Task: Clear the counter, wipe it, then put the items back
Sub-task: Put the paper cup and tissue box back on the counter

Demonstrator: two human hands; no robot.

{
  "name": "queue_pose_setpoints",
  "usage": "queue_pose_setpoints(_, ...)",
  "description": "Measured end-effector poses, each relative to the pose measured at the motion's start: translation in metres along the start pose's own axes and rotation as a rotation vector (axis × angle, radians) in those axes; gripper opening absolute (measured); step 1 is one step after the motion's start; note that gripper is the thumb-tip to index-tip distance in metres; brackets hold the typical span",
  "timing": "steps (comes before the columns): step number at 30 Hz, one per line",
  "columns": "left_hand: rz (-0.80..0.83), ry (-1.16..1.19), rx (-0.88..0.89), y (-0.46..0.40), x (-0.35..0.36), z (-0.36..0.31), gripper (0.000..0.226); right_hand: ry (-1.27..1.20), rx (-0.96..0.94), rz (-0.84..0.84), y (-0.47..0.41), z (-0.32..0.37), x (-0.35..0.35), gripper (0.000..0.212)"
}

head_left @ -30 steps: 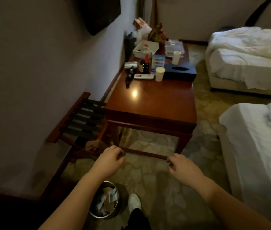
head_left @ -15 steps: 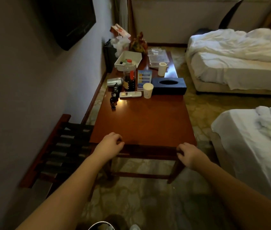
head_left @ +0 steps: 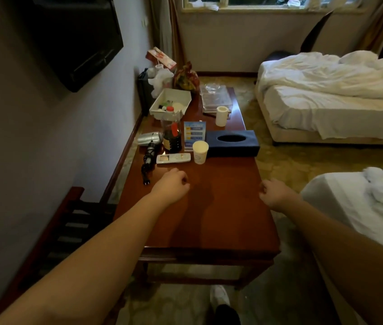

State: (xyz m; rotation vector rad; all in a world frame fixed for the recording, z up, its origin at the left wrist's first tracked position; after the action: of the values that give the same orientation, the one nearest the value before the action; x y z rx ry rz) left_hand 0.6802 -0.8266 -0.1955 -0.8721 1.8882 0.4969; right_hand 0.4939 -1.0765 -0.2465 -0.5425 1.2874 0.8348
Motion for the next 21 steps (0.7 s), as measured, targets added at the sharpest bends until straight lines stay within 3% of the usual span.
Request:
queue_pose_setpoints(7,0.046,-0.015,-0.067,-0.096,0.032,-0.01,0.036,0.134,-0.032,0.004,-0.115,-0.038,0.003,0.049)
queue_pose_setpoints(12,0.049,-0.026,-0.163,-0.154,0.059,0.003,0.043,0.099,-0.002,0.019,-0.188,-0.053,0.012,0.062)
queue_pose_setpoints(21,0.04,0.004,-0.327,-0.207,0.109,0.022,0.065,0.112,0.016,0.133,-0.285,-0.052,0.043,0.084)
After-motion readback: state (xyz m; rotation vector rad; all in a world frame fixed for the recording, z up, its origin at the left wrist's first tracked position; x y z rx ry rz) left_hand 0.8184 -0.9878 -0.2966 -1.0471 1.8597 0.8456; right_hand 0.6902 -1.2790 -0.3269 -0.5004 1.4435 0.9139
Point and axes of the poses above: each hand's wrist, its own y-axis away from the middle knuckle, its own x-axis out of the palm, z = x × y, the point moved 7 cm from there along -y, towards the middle knuckle, and after that the axes turned 9 degrees about -z, right-handed, at the moved point
